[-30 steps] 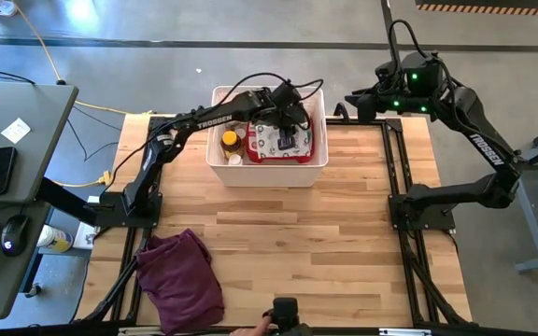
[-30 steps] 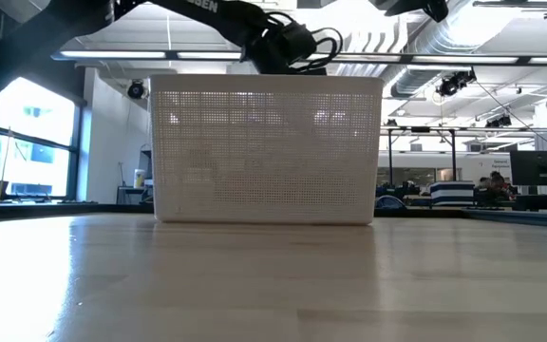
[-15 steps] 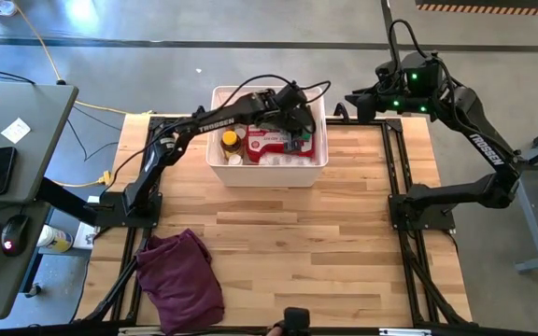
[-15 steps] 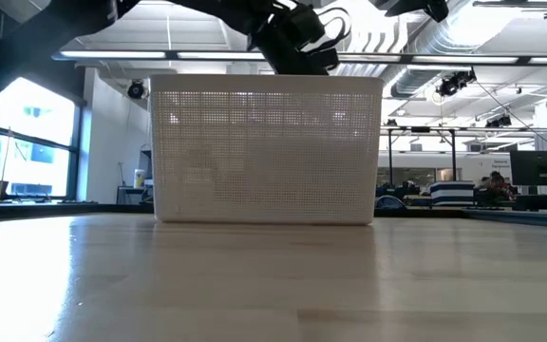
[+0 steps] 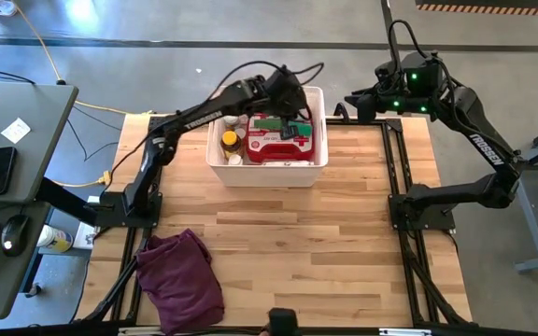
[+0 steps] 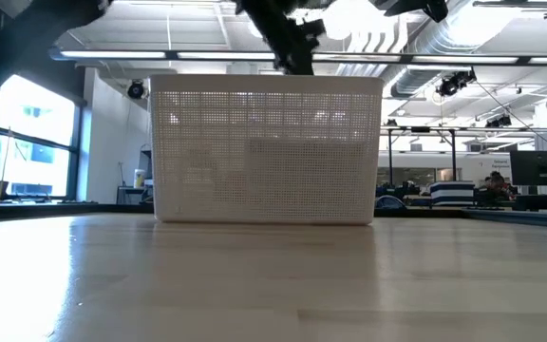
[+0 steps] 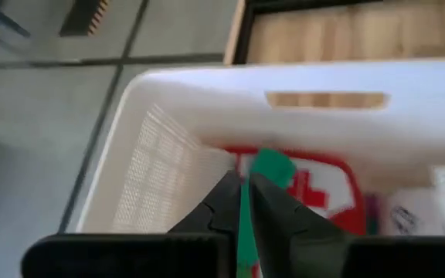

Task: Pick & place medical supplies in basket/bin
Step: Return To Home Position

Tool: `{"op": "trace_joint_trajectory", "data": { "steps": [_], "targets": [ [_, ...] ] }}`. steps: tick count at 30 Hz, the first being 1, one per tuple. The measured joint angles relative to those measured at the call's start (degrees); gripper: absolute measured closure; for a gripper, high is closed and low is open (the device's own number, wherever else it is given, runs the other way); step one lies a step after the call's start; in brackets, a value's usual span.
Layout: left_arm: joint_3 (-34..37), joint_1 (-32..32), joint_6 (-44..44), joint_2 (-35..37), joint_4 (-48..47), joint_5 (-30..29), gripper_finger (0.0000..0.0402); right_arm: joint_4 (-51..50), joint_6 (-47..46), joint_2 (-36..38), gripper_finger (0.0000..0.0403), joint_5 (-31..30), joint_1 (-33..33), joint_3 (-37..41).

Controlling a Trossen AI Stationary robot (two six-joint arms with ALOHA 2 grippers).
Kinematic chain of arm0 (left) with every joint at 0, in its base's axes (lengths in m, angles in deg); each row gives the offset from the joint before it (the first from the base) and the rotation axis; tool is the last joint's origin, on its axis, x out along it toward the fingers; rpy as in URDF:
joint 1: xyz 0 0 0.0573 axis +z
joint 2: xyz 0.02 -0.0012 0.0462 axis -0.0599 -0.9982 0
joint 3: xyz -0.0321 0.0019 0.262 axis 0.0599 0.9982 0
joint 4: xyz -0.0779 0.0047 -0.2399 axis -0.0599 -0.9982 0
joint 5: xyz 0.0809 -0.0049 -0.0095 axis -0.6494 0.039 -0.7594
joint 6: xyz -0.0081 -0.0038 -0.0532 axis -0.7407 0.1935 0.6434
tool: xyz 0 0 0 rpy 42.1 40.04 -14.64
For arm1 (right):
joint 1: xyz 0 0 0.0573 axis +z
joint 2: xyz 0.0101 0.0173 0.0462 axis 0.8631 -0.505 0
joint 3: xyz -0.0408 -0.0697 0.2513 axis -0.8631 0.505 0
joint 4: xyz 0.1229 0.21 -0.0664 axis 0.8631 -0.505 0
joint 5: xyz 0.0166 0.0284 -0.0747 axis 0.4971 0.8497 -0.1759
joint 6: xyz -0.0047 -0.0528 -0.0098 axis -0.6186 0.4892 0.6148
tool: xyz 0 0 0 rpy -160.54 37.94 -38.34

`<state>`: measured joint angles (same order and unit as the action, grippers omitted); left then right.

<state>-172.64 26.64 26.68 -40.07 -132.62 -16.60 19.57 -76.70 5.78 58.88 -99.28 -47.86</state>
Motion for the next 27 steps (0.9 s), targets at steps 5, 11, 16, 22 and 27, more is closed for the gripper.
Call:
{"op": "trace_joint_trajectory", "data": {
  "steps": [5, 11, 16, 22, 27],
  "targets": [
    [-0.2, -0.6, 4.3, 4.8, -1.9, 0.8, 0.0339, -0.3, 0.0, 0.0, 0.0262, 2.5, 0.0, 0.0],
    [-0.2, -0.7, 10.3, 10.6, -2.7, 8.3, 0.0344, -3.7, 3.5, 1.4, 0.0276, 4.9, 0.5, 0.0],
    [-0.2, -0.8, 16.4, 15.2, -4.6, 17.2, 0.0362, -3.5, 6.2, 5.5, 0.0303, 4.1, 1.9, 0.3],
    [1.5, -3.2, 20.9, 20.2, -5.4, 16.3, 0.0379, 8.9, -0.7, 17.7, 0.0340, 5.2, 3.2, 16.3],
    [5.5, -7.2, 22.3, 24.0, -6.5, 8.8, 0.0359, 22.8, -12.2, 29.9, 0.0364, 6.3, 6.3, 35.0]
  ]
}}
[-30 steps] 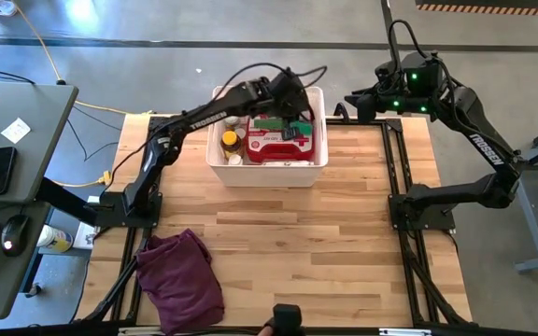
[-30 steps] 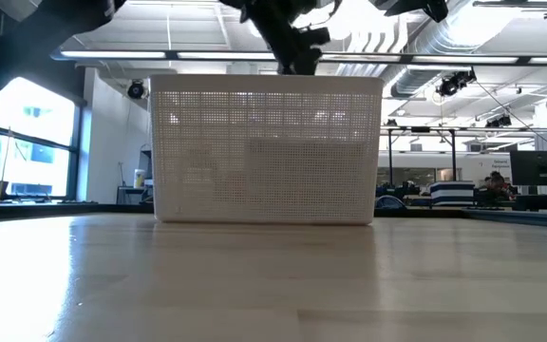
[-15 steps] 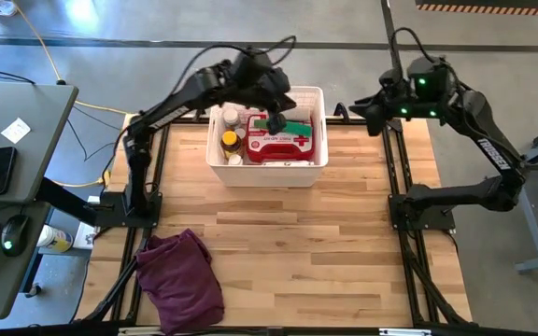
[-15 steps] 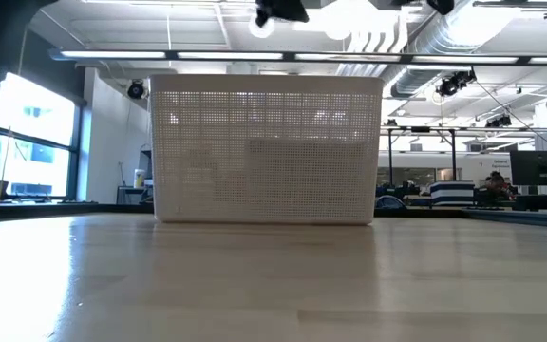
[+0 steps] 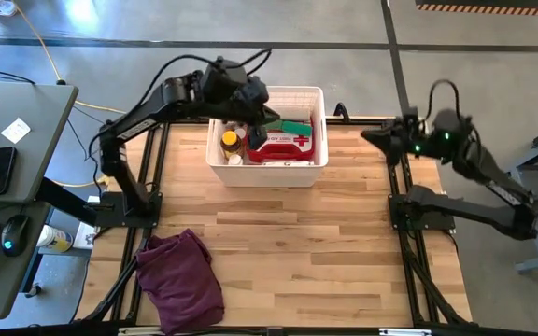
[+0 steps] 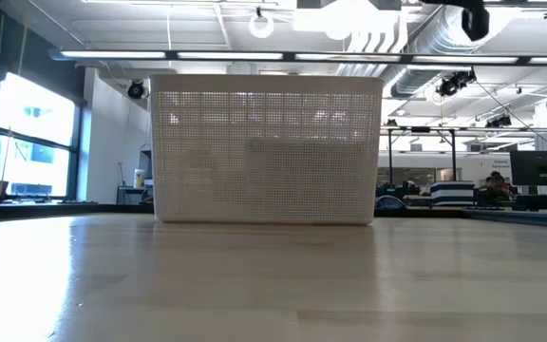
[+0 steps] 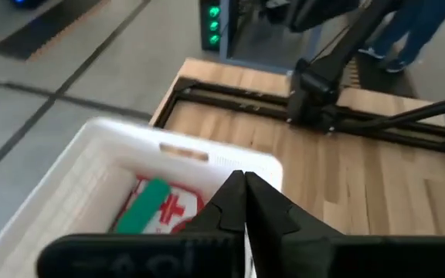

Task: Pick & place medical supplies in basket/bin
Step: Return To Home Position

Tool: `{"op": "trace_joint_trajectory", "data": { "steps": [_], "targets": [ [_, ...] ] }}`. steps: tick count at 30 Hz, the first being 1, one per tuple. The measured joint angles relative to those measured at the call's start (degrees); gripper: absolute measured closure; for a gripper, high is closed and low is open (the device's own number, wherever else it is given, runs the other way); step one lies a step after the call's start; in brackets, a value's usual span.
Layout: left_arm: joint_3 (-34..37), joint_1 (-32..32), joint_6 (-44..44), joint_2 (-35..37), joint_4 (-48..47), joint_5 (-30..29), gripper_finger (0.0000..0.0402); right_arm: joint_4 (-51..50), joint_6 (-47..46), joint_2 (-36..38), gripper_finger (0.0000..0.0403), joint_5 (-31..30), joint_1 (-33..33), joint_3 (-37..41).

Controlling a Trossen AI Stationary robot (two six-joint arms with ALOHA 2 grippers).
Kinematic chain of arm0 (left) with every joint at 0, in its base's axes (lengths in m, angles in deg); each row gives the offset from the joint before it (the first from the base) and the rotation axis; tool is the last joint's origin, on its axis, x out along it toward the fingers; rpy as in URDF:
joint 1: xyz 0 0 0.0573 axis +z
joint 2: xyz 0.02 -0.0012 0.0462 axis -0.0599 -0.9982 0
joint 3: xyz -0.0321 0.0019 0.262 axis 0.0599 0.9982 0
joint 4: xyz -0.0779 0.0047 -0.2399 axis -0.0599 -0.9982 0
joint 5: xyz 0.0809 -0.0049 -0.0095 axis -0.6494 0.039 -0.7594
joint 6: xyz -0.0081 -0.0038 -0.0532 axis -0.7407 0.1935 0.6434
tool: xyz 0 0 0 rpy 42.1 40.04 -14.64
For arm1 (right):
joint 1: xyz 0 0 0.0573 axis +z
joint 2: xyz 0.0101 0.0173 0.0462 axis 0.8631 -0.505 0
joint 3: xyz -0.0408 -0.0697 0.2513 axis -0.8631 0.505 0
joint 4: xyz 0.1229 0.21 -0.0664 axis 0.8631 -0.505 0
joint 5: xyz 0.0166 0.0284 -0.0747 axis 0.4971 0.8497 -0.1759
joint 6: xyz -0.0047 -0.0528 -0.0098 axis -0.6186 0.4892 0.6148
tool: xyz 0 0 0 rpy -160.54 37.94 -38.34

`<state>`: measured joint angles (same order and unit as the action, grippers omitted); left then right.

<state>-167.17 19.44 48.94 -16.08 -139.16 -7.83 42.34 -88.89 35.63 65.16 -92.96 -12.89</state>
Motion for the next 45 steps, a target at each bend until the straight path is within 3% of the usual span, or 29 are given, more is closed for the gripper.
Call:
{"op": "trace_joint_trajectory", "data": {
  "steps": [3, 10, 14, 17, 20, 24, 28, 32, 39, 45],
  "targets": [
    [3.4, -0.4, 2.8, 3.1, 0.1, -1.2, 0.0351, 5.1, -3.1, 6.5, 0.0372, -0.7, 2.7, 7.9],
    [12.4, -3.4, 10.1, 10.5, 2.0, -1.6, 0.0380, 6.3, -5.0, 20.2, 0.0384, -2.3, 5.1, 20.7],
    [17.0, -7.0, 14.7, 15.1, 3.1, -7.3, 0.0376, 7.3, -8.1, 29.4, 0.0391, -2.4, 5.1, 27.4],
    [20.1, -9.9, 18.8, 18.0, 3.1, -12.1, 0.0347, 8.6, -11.7, 36.3, 0.0398, -2.6, 5.1, 32.7],
    [22.3, -12.6, 22.5, 20.2, 3.5, -15.2, 0.0331, 10.8, -13.7, 35.4, 0.0402, -1.1, 5.3, 35.5],
    [23.1, -15.5, 25.2, 22.8, 5.2, -17.9, 0.0347, 16.7, -16.0, 34.7, 0.0401, 0.7, 6.5, 40.8],
    [23.2, -17.3, 26.7, 23.7, 5.4, -18.4, 0.0378, 29.1, -20.5, 36.2, 0.0402, 0.3, 9.0, 48.6],
    [23.1, -19.4, 29.9, 24.7, 5.6, -18.5, 0.0379, 39.8, -24.4, 36.0, 0.0402, -0.9, 12.0, 55.5],
    [23.1, -22.5, 35.8, 24.8, 6.0, -19.1, 0.0321, 35.1, -20.4, 35.9, 0.0402, -4.6, 14.7, 55.2],
    [23.1, -23.2, 37.2, 24.8, 6.0, -16.1, 0.0312, 30.8, -20.2, 35.6, 0.0402, -3.8, 14.6, 55.1]
  ]
}}
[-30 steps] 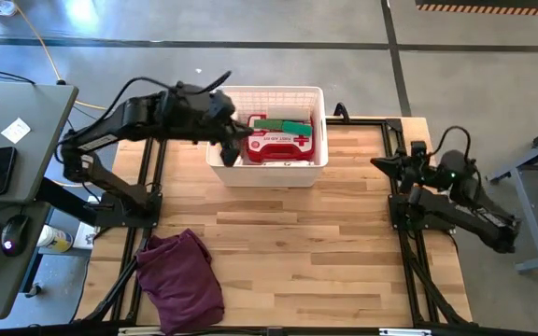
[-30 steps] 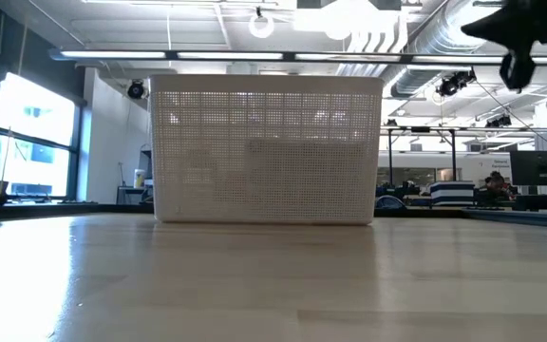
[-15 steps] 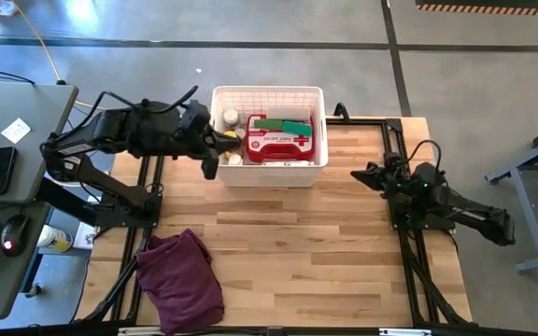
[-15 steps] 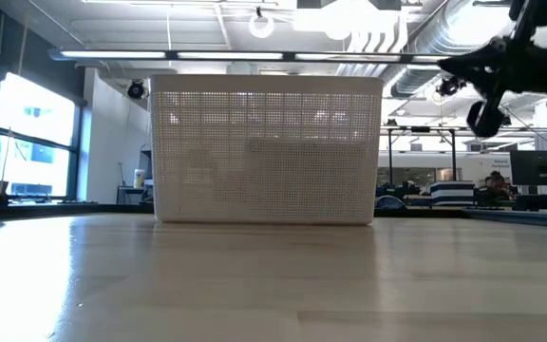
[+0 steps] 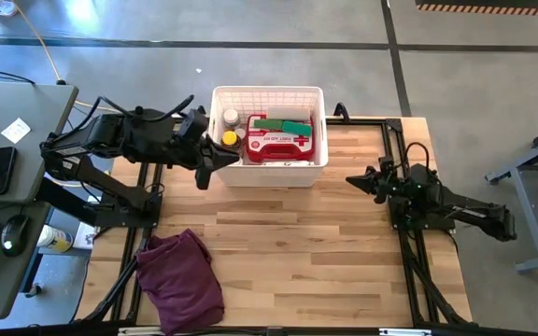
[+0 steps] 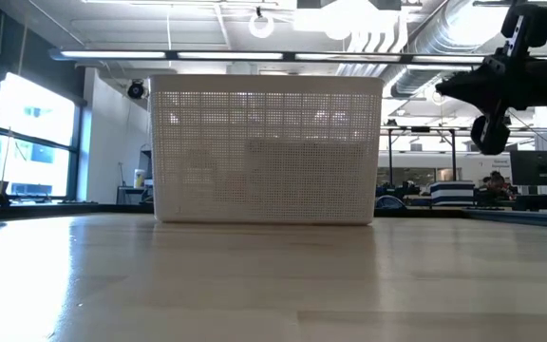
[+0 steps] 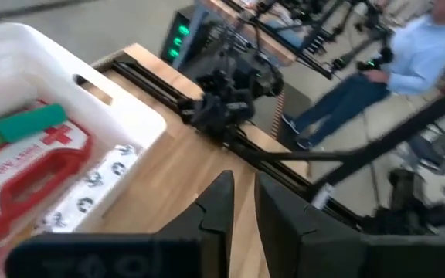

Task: Pick & place medical supplies in basket/bin
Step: Return To Home Position

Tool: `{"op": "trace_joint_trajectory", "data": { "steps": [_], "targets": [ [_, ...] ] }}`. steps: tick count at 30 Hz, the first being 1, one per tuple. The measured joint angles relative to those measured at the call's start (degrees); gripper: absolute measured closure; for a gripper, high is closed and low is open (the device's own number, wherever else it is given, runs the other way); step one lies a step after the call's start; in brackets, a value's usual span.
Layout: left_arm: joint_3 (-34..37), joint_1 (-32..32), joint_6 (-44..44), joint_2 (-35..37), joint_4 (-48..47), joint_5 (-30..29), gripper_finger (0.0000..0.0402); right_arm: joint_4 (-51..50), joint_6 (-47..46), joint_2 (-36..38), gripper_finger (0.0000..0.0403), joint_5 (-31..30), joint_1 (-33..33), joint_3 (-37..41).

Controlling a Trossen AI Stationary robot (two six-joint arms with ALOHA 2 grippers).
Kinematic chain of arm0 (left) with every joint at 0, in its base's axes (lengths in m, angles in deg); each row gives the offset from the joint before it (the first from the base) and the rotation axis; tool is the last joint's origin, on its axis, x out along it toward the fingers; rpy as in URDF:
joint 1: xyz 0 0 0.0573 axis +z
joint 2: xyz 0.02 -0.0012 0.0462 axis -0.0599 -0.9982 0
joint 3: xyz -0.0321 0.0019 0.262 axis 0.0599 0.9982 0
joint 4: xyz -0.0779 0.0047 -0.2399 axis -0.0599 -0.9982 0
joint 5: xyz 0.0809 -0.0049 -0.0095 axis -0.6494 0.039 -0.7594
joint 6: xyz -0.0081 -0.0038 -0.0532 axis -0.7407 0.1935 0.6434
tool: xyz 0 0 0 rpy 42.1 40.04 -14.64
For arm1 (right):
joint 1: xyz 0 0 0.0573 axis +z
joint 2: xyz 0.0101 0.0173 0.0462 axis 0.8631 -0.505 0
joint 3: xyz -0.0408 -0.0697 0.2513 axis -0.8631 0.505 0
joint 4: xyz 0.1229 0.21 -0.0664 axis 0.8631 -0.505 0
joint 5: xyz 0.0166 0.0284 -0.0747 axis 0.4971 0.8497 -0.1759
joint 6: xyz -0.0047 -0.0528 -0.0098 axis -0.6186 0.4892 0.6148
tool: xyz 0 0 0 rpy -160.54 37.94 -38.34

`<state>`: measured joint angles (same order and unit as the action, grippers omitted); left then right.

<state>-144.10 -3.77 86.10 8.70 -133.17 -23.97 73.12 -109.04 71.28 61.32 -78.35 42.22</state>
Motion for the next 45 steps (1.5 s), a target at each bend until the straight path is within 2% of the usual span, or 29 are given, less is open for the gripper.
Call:
{"op": "trace_joint_trajectory", "data": {
  "steps": [2, 7, 10, 13, 18, 23, 26, 34, 38, 41, 45],
  "targets": [
    [0.0, 0.0, -0.4, 0.4, 0.0, 1.7, 0.0316, 0.0, 0.4, -0.3, 0.0402, -0.2, 0.0, 0.0],
    [0.3, 0.0, -3.3, 0.7, -1.5, 1.1, 0.0331, 0.1, -2.3, -0.3, 0.0402, 0.2, 0.0, 0.0],
    [2.3, -0.8, -3.7, 1.2, -1.3, -3.8, 0.0344, 0.7, -2.5, -0.3, 0.0402, -0.1, 0.0, 0.0],
    [6.6, -4.3, -3.5, 3.7, 0.4, -9.4, 0.0361, 1.2, -2.7, -0.3, 0.0402, -0.5, 0.0, 0.1],
    [19.6, -10.9, -0.4, 10.2, 10.5, -15.4, 0.0376, 1.3, -2.6, -0.3, 0.0402, 0.9, 0.0, 0.1],
    [33.8, -14.5, 1.5, 17.3, 25.8, -16.8, 0.0356, 1.5, -2.3, -0.3, 0.0402, 2.9, 0.0, 0.1],
    [40.5, -15.6, 2.8, 20.2, 29.5, -17.6, 0.0351, 1.5, -0.2, -0.3, 0.0402, 3.7, 0.0, 0.1],
    [57.4, -15.7, 2.6, 30.4, 38.6, -17.8, 0.0379, 1.6, 7.7, -0.3, 0.0402, 3.6, 0.0, 0.1],
    [66.5, -15.7, 2.5, 38.1, 43.4, -19.0, 0.0366, 1.6, 10.1, -0.3, 0.0402, 3.5, 0.0, 0.1],
    [73.0, -15.7, 2.6, 44.7, 43.4, -20.2, 0.0347, 1.6, 11.3, -0.3, 0.0402, 3.5, 0.0, 0.1],
    [80.0, -15.7, 0.6, 54.7, 45.3, -20.8, 0.0366, 1.6, 11.4, -0.3, 0.0402, 3.5, 0.0, 0.1]
  ]
}}
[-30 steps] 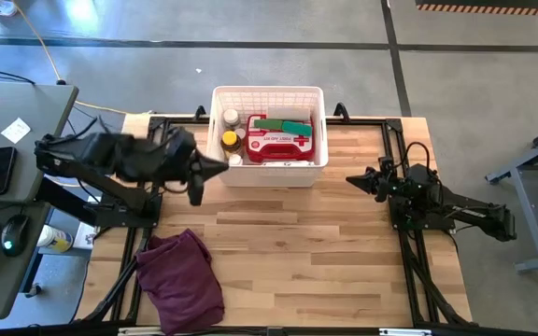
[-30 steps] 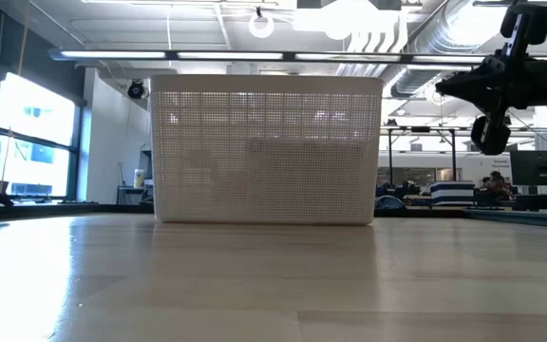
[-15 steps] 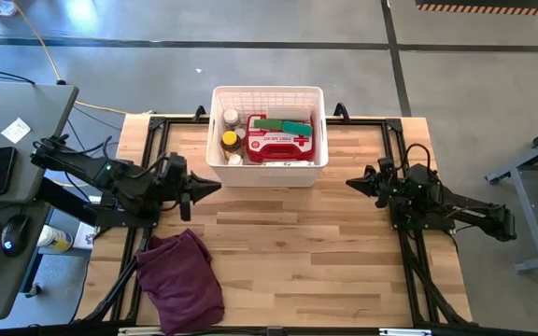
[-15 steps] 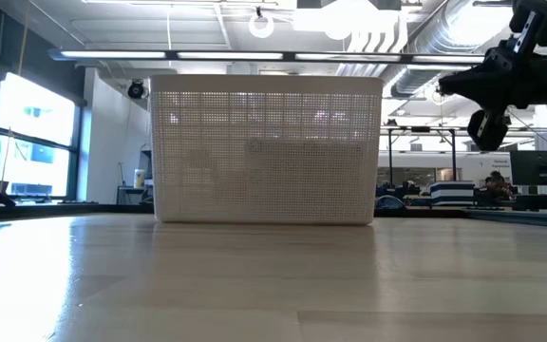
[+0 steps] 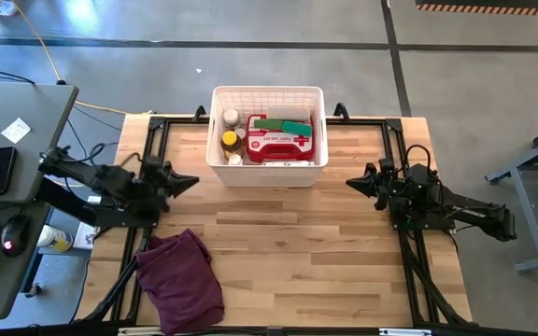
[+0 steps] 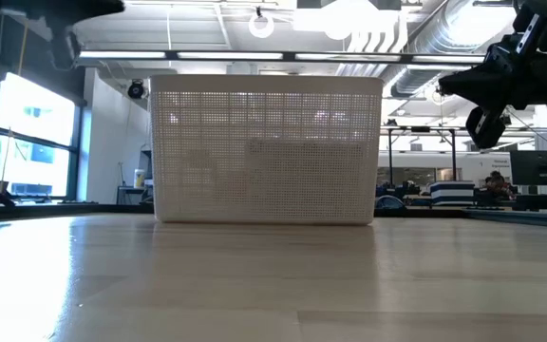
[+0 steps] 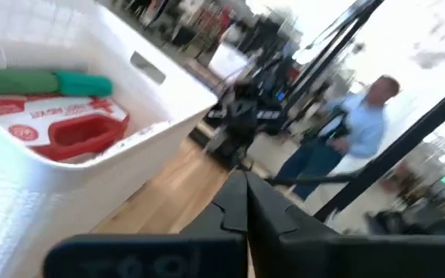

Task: Pick & place medical supplies in basket/bin
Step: Return To Home Position

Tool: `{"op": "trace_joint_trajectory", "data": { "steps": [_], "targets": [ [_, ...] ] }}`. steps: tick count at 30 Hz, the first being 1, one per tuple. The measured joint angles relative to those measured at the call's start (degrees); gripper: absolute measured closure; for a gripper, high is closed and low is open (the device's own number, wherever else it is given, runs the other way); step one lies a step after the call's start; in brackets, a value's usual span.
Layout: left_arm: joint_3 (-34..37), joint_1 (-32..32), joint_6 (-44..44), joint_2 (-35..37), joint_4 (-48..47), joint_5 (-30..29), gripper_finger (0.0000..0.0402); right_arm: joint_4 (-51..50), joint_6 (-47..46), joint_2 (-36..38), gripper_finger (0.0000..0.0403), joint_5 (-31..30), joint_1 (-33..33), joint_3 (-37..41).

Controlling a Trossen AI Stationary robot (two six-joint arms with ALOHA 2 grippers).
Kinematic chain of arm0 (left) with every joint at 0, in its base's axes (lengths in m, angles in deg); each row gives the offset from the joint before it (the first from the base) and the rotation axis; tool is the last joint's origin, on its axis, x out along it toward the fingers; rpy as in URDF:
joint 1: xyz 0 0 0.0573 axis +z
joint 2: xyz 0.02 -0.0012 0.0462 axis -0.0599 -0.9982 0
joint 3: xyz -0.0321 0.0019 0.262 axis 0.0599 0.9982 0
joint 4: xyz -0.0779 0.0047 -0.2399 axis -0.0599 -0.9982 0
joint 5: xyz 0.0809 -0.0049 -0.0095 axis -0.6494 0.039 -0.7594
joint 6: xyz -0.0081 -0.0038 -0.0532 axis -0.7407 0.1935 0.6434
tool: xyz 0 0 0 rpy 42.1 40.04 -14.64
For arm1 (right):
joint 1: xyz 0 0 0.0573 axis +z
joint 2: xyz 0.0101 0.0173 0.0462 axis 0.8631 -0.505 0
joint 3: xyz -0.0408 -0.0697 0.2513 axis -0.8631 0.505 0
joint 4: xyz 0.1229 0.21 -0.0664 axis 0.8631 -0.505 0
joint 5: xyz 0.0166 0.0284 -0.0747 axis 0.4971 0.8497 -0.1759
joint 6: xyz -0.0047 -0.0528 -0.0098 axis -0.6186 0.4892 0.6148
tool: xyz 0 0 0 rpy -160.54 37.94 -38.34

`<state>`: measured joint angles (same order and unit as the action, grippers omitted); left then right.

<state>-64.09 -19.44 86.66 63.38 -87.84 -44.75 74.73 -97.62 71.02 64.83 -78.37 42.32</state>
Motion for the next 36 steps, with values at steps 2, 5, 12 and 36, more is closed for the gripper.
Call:
{"op": "trace_joint_trajectory", "data": {
  "steps": [2, 5, 12, 36],
  "targets": [
    [3.0, 0.0, -0.7, 5.3, 0.2, 0.9, 0.0381, 0.0, 0.0, 0.0, 0.0402, 0.0, 0.0, 0.0],
    [6.8, 0.0, -0.8, 12.7, 0.1, 3.3, 0.0381, 0.0, 0.0, 0.0, 0.0402, 0.0, 0.0, 0.0],
    [10.7, 0.0, -0.9, 19.1, -2.4, 7.9, 0.0366, 0.0, 0.0, 0.0, 0.0402, 0.0, 0.0, 0.0],
    [23.2, 23.4, 1.9, 19.3, 7.5, 42.3, 0.0361, -0.6, 0.0, -0.3, 0.0402, 0.0, 0.0, -0.1]
  ]
}}
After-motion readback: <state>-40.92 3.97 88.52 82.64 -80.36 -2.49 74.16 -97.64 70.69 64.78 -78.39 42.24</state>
